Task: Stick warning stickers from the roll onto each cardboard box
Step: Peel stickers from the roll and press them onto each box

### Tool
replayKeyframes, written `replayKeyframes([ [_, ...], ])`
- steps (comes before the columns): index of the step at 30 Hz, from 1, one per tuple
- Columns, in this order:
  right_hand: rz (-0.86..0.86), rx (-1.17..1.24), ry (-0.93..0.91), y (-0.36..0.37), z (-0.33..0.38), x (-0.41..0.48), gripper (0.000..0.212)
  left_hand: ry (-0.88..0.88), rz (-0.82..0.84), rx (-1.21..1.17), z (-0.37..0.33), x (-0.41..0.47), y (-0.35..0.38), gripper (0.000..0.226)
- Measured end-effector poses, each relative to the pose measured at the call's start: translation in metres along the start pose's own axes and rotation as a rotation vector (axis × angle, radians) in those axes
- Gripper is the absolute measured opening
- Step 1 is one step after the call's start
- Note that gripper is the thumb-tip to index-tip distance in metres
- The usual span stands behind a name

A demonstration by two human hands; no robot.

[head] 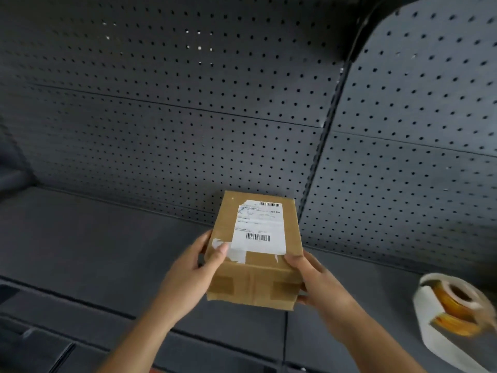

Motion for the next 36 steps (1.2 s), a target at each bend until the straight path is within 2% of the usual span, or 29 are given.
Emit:
replayKeyframes([
  [5,-0.11,0.04,-0.017,-0.085,-0.027,-0.026,0.036,0.045,0.036,0.022,-0.025,-0.01,0.087,0.058],
  [7,-0.126,0.056,-0.007,-0.116,-0.037,-0.035,0.045,0.055,0.049,0.04,-0.037,-0.014,0.12,0.058],
  [12,-0.098,0.082,0.022,-0.176,-0.059,-0.047,0.042,0.065,0.046,0.089,-0.054,-0.024,0.184,0.057],
  [14,-0.085,0.082,0.029,-0.191,-0.064,-0.048,0.045,0.055,0.046,0.097,-0.057,-0.027,0.202,0.057],
  [18,-0.048,0.065,0.026,-0.212,-0.074,-0.046,0.047,0.028,0.043,0.123,-0.052,-0.03,0.225,0.074],
  [21,-0.011,-0.001,0.027,-0.218,-0.083,-0.044,0.061,-0.004,0.048,0.147,-0.048,-0.034,0.233,0.06],
  [25,-0.001,-0.055,-0.047,-0.228,-0.083,-0.054,0.068,-0.023,0.032,0.208,-0.048,-0.038,0.235,0.059],
  [27,-0.133,-0.127,-0.202,-0.249,-0.078,-0.064,0.057,0.02,-0.068,0.345,-0.051,-0.039,0.234,0.067],
  [29,-0.422,-0.286,-0.375,-0.283,-0.073,-0.079,0.027,0.155,-0.202,0.422,-0.06,-0.042,0.235,0.065],
  [30,-0.553,-0.404,-0.412,-0.302,-0.075,-0.084,0.024,0.238,-0.239,0.426,-0.066,-0.043,0.237,0.061],
  [31,-0.624,-0.511,-0.388,-0.32,-0.079,-0.088,0.029,0.316,-0.256,0.416,-0.073,-0.046,0.241,0.056],
  [33,-0.608,-0.632,-0.16,-0.347,-0.098,-0.089,0.047,0.445,-0.231,0.394,-0.085,-0.051,0.253,0.043],
  [35,-0.492,-0.55,0.047,-0.36,-0.122,-0.086,0.057,0.562,-0.158,0.383,-0.098,-0.056,0.27,0.033],
  [36,-0.44,-0.483,0.09,-0.362,-0.131,-0.084,0.054,0.611,-0.117,0.374,-0.104,-0.058,0.279,0.03],
])
Point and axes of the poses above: each hand's wrist, its own x-axis towards the middle knuckle, its own y-axis out of the palm, z = x × y, the point moved 3 cm from there along x, towards the middle knuckle, and after that the axes turned 1 degree about -y, right-handed, at the moved point
